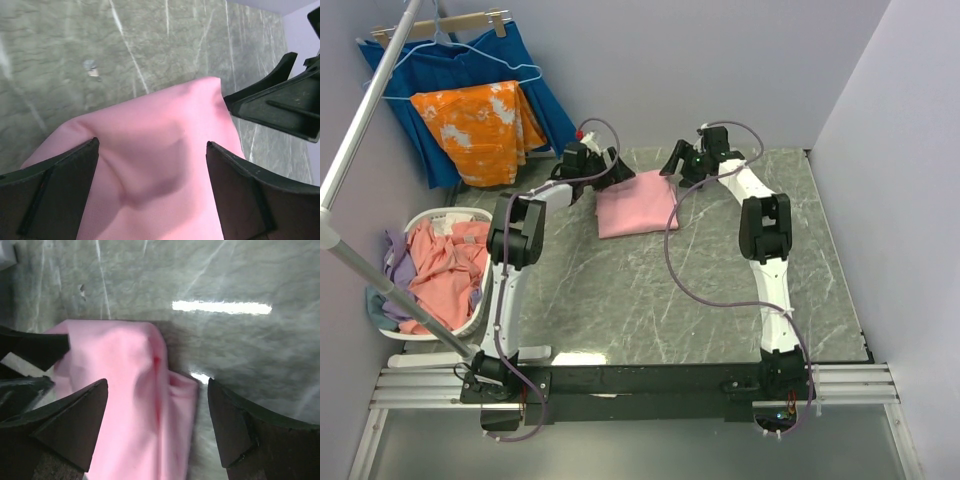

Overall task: Fold and stack the t-shirts
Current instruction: Fold the long partially folded tshirt into a neat square, then put the neatly folded tshirt into the corner of the board with the right arm

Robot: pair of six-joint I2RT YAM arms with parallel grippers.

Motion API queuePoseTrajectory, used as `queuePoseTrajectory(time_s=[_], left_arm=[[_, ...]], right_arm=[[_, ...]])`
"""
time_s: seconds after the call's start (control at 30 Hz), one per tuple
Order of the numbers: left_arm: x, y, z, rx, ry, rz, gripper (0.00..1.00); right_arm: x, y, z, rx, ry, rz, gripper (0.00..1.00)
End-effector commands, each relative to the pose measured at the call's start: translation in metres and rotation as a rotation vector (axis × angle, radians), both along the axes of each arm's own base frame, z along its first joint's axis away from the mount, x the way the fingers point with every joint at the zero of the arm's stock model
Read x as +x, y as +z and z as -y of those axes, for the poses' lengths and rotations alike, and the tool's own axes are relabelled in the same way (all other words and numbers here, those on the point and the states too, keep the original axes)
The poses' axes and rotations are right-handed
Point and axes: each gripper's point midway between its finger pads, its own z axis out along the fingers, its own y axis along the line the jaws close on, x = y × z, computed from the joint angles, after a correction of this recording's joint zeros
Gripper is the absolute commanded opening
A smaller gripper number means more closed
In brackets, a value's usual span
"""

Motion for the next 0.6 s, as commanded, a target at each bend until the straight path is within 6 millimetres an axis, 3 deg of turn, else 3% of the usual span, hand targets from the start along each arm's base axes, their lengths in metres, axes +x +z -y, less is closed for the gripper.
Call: queuePoseTrajectory(time_s=[0.0,0.17,0.3,0.33,0.43,0.5,0.53,0.57], left_arm=[[0.004,0.064,-0.011,-0.034,0.028,0.127,0.94],[-0.006,0.116,-0.014,-0.074,0.038,0.206,0.95],[-0.021,0.131,-0.015,-0.090,0.030,0.208,0.96],[-0.023,0.133,-0.016,-0.096,0.031,0.214,0.96],[-0.040,0.122,-0.014,-0.124,0.010,0.167,0.96],[-0.052,0.107,-0.011,-0.145,-0.009,0.121,0.95],[-0.055,0.102,-0.011,-0.152,-0.007,0.107,0.95],[-0.059,0.090,-0.012,-0.163,-0.002,0.082,0.95]], right_arm=[[0.001,0.055,0.015,-0.045,-0.019,0.125,0.87],[-0.018,0.087,0.016,-0.048,0.007,0.176,0.87],[-0.033,0.099,0.000,0.002,0.056,0.181,0.87],[-0.039,0.101,-0.013,0.030,0.098,0.180,0.87],[-0.049,0.096,-0.038,0.077,0.164,0.156,0.87],[-0.050,0.098,-0.054,0.098,0.198,0.154,0.87],[-0.051,0.086,-0.060,0.102,0.213,0.129,0.87],[-0.052,0.092,-0.071,0.117,0.239,0.142,0.87]])
